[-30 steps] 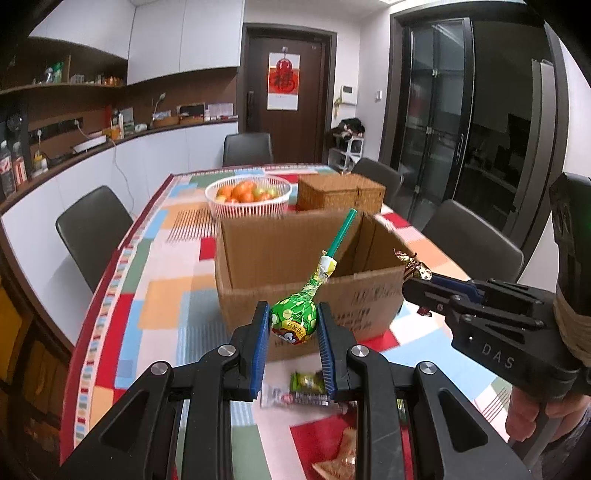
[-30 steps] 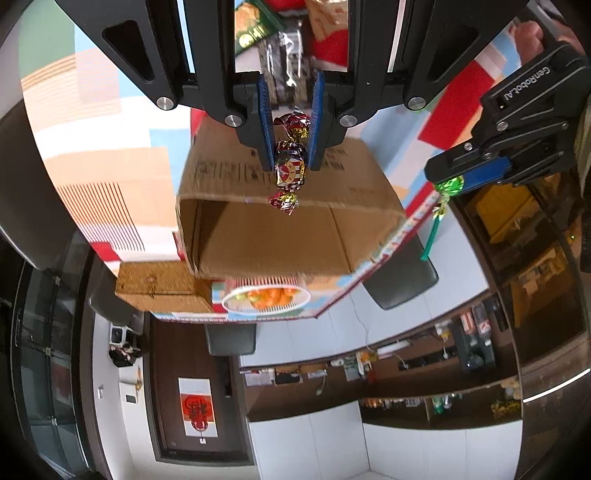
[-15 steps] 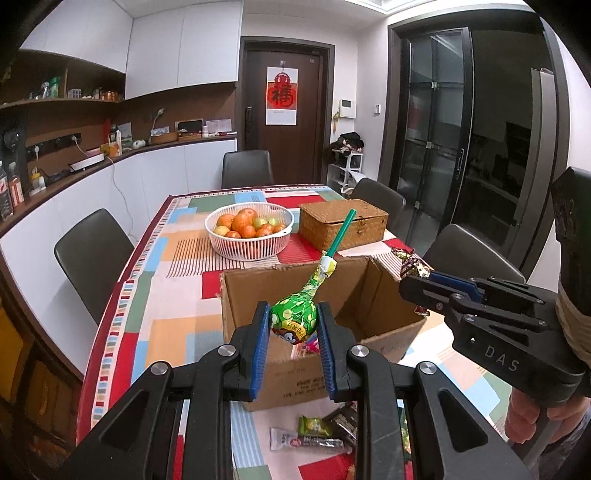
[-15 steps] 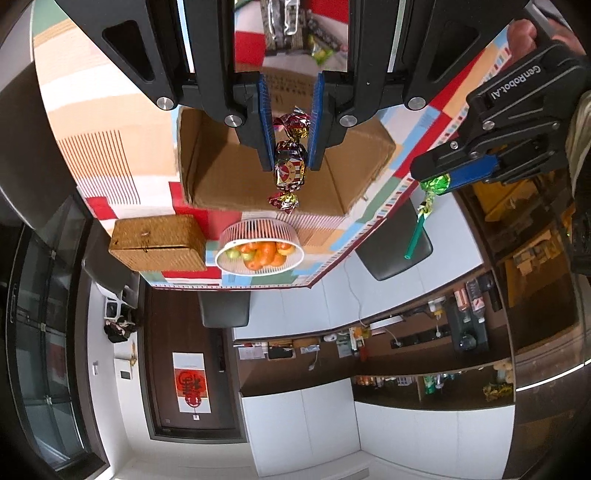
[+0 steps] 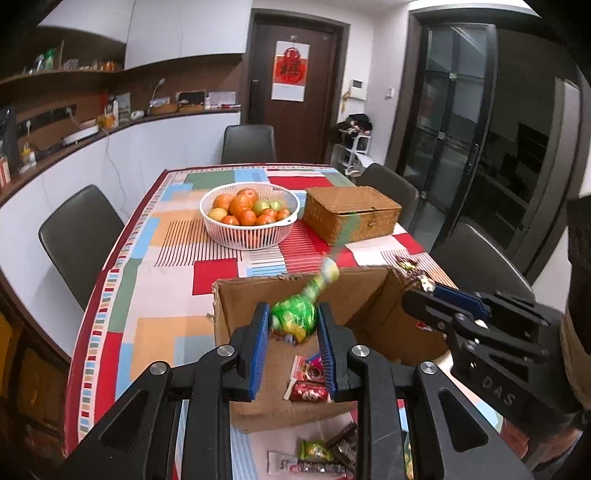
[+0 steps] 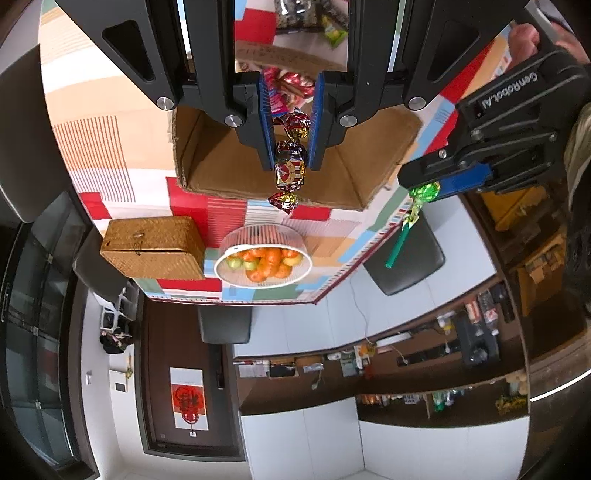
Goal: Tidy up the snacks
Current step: 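Carry the candy and lollipop over the cardboard box, then open both grippers to drop the candy and lollipop into the box, then move both open grippers back to the remaining snacks beside the box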
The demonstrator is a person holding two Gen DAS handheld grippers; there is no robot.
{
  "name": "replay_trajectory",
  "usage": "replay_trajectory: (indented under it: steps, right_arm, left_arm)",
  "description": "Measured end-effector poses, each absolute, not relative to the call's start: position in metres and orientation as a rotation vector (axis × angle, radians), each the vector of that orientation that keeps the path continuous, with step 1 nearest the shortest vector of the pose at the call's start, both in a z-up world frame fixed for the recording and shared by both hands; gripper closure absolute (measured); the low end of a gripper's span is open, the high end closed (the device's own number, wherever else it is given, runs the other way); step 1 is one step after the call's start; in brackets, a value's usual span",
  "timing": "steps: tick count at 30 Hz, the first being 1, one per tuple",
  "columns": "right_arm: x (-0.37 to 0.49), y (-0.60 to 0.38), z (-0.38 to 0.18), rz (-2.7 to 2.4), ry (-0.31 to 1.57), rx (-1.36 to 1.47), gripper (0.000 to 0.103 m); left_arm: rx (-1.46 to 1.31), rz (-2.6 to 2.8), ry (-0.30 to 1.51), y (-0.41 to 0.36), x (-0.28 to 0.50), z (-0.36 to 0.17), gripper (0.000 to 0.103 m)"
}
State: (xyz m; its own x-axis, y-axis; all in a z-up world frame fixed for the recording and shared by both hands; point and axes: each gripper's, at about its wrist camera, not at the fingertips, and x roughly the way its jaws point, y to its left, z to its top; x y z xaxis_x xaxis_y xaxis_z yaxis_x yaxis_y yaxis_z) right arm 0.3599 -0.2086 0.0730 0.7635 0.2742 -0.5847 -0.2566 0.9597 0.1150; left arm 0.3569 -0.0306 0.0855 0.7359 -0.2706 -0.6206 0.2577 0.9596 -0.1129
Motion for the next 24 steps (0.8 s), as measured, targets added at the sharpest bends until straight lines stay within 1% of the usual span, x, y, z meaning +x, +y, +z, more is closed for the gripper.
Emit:
replay_trajectory:
  steps: [1,2,3,4,9,15,16,24]
  right_arm:
    - [0.364,-0.209,0.072,0.278,0.641,0.033,0.081]
    - [0.367,-0.210,0.072,0.274,0.648,0.042,0.076]
    - [0.370,-0.212,0.071,0.265,0.664,0.058,0.069]
    - [0.370,-0.214,0.070,0.256,0.661,0.070,0.068]
    - [0.358,-0.213,0.072,0.247,0.637,0.046,0.065]
    - [0.334,-0.203,0.073,0.276,0.606,0.012,0.065]
    - [0.331,-0.201,0.073,0.286,0.606,0.009,0.065]
    - [0.304,-0.183,0.057,0.355,0.639,-0.007,0.065]
  left_arm:
    - [-0.022,-0.273,0.694,-0.030,0.360,0.084,0.061]
    - [-0.020,-0.266,0.694,-0.029,0.361,0.084,0.060]
    - [-0.014,-0.265,0.691,-0.029,0.360,0.084,0.060]
    - [-0.003,-0.266,0.690,-0.029,0.357,0.084,0.059]
    - [0.004,-0.253,0.675,-0.024,0.339,0.087,0.056]
    - [0.013,-0.225,0.657,-0.012,0.310,0.089,0.053]
    - [0.019,-0.221,0.656,-0.011,0.306,0.088,0.052]
    - [0.049,-0.179,0.661,0.006,0.270,0.079,0.051]
